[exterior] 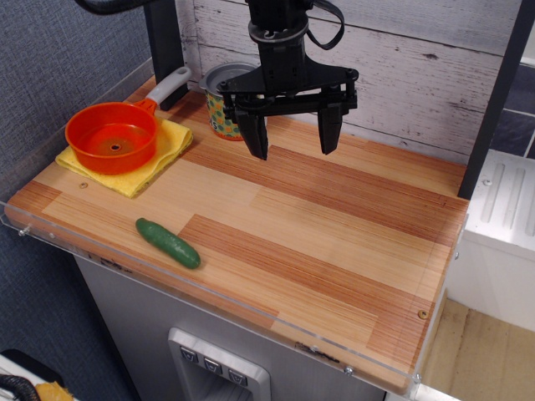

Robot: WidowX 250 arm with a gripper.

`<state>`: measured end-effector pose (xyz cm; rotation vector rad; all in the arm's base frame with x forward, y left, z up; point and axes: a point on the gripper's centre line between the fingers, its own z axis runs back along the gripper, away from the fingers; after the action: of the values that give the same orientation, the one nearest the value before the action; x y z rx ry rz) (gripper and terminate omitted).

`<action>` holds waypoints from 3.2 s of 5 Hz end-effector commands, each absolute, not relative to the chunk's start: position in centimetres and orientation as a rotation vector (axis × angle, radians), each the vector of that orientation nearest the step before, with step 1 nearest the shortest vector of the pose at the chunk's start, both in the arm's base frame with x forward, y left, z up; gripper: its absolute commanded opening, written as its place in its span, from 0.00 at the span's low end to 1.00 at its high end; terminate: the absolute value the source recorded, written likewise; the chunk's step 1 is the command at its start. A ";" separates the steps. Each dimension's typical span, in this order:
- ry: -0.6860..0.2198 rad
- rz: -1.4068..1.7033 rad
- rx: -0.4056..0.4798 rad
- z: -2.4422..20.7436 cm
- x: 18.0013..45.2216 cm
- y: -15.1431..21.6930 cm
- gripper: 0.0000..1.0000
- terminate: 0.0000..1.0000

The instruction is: Move the red pan to the opposite side of the table.

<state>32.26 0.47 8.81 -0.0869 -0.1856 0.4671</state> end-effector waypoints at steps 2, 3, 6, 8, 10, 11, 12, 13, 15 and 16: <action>-0.074 0.393 0.060 9.1 31.1 2.6 1.00 0.00; -0.091 0.389 0.063 9.0 29.9 5.8 1.00 0.00; -0.237 0.168 0.084 9.4 30.5 15.2 1.00 0.00; -0.198 0.135 0.104 7.8 31.4 17.7 1.00 0.00; -0.106 0.159 0.143 5.2 31.6 18.6 1.00 0.00; -0.078 0.178 0.146 4.2 31.4 19.2 1.00 0.00; -0.083 0.184 0.139 4.1 31.3 19.3 1.00 0.00; -0.088 0.188 0.142 4.0 31.1 19.4 1.00 0.00; -0.104 0.191 0.164 5.0 31.0 18.7 0.00 0.00; -0.113 0.198 0.170 5.6 31.0 18.7 0.00 0.00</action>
<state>30.41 17.93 3.04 0.1366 -0.0469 0.1652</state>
